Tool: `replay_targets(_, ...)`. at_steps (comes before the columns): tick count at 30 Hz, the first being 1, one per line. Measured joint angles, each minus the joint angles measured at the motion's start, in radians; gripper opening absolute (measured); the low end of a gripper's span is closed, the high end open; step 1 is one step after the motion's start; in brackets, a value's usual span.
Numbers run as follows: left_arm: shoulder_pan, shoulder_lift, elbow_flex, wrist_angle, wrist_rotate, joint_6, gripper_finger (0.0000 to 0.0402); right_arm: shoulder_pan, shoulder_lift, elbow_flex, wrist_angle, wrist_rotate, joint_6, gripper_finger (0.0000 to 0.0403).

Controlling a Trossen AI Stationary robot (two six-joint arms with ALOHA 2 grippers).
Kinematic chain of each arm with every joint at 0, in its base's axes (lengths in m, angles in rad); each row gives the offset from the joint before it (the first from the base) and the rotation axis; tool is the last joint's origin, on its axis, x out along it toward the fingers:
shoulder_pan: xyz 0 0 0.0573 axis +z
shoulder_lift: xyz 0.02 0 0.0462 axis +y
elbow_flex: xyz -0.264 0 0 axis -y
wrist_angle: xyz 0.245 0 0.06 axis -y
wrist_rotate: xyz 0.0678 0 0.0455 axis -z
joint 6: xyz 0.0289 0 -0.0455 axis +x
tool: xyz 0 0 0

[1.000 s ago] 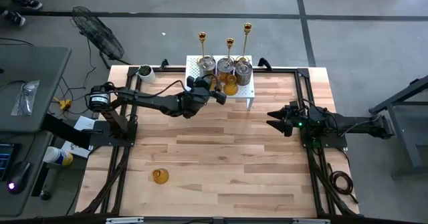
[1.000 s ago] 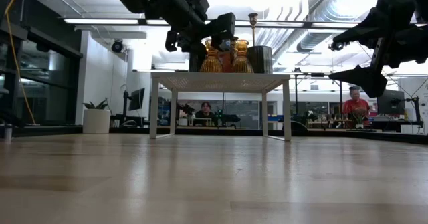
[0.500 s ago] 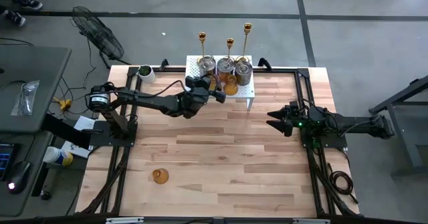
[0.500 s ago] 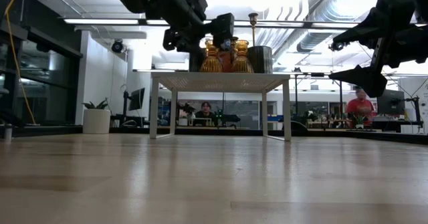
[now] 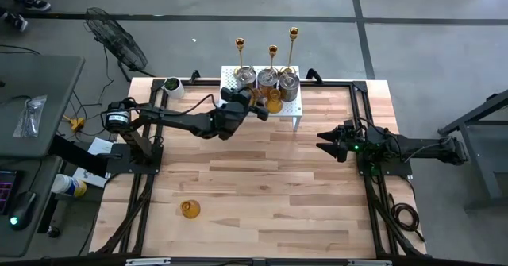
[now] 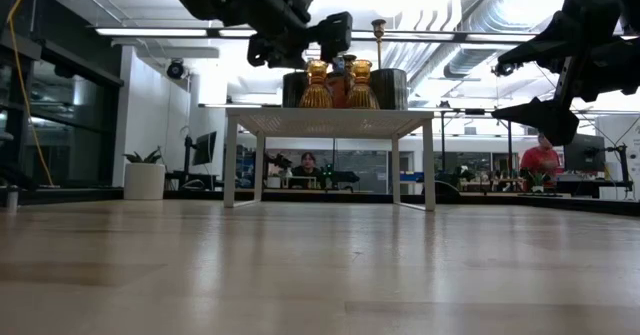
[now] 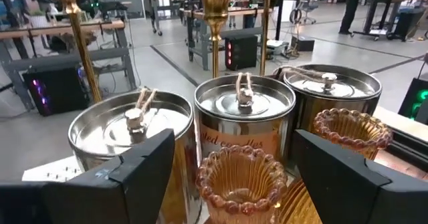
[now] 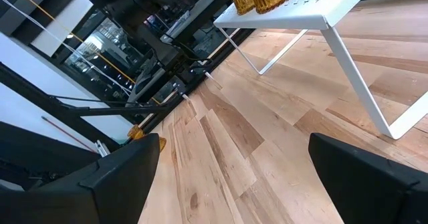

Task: Pick & Place candle stick holders
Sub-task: Put the orange glass candle holder on the shelf

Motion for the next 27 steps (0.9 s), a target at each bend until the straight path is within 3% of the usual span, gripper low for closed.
replay_targets(14,0.0,0.0,0.0,0.169,0.012,0.206,0.0298,0.0,0.0,0.0,0.0,0.0,0.0,0.0375)
replay_targets(27,0.0,0.0,0.0,0.271,0.278,0.287,0.0298,0.0,0.0,0.0,0.0,0.0,0.0,0.0375)
